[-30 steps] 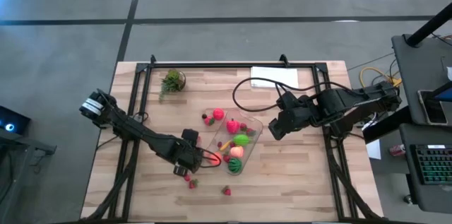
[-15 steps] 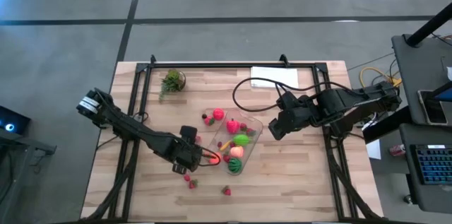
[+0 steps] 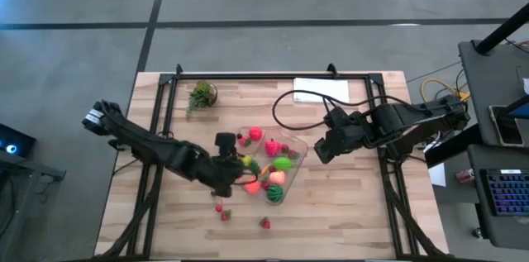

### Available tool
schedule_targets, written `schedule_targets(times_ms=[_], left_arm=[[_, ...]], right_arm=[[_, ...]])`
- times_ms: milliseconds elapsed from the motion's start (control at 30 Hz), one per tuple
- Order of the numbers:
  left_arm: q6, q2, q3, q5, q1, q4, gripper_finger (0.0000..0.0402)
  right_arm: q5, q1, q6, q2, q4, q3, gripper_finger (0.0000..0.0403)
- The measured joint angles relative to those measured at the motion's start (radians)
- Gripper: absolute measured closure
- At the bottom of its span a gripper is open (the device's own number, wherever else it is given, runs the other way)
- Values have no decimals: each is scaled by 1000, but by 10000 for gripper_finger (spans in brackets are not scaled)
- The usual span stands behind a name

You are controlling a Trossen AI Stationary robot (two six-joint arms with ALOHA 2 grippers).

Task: Pick and placing Produce into tupperware
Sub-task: Put the yellow pineapple into the transparent bin, then put the red strawberry into the transparent bin

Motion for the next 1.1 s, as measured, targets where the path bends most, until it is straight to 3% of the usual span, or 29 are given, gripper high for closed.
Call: schedule_targets(times_ms=[200, 400, 567, 767, 933, 1100], left_arm=[[-23, 25, 12, 191, 53, 282, 233], [-156, 92, 4, 196, 76, 245, 225], [-229, 94, -1, 195, 82, 231, 177], [-272, 71, 3, 188, 90, 140, 113], [-287, 6, 3, 207, 85, -73, 101], [-537, -86, -2, 224, 83, -309, 101]], right_arm=[[16, 0, 7, -5, -4, 0, 51], [18, 7, 7, -10, -11, 0, 51], [19, 15, 31, -11, -30, 0, 51], [19, 15, 22, -13, -34, 0, 51], [19, 15, 7, -13, -53, 0, 51], [19, 14, 7, -13, -67, 0, 51]])
